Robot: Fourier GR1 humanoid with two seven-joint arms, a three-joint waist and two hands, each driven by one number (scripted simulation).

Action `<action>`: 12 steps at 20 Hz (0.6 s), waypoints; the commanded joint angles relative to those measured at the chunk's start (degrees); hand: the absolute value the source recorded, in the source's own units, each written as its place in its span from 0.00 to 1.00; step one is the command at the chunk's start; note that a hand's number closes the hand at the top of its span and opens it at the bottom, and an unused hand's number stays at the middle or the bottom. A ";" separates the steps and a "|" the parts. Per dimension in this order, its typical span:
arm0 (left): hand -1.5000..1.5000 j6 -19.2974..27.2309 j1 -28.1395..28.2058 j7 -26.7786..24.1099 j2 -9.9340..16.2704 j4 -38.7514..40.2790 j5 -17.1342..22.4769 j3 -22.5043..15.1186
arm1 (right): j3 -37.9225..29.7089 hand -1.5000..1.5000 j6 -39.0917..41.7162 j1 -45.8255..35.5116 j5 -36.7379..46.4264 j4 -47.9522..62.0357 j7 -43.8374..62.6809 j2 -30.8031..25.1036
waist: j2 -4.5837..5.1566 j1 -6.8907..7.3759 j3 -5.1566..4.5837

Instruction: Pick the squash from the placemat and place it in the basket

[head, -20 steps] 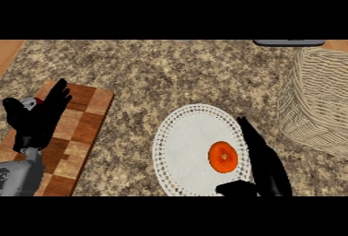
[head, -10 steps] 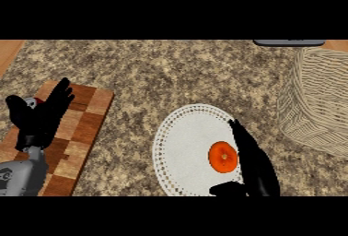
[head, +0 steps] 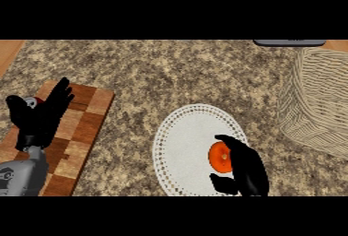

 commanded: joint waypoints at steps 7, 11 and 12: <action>0.50 0.00 -1.10 -1.41 -3.03 2.24 -2.17 0.35 | 0.01 1.00 0.50 -3.76 3.27 6.20 -1.86 1.87 | 0.03 -0.10 0.02; 0.50 -2.66 2.02 -0.35 -0.94 -1.35 -1.00 2.13 | 0.08 1.00 0.48 -5.23 3.98 8.77 -1.67 3.05 | 0.01 0.07 0.03; 0.50 -1.94 0.12 -0.53 -0.74 0.38 -0.77 2.65 | 6.63 1.00 0.00 3.15 5.36 1.55 -2.51 1.66 | -0.05 -0.23 0.02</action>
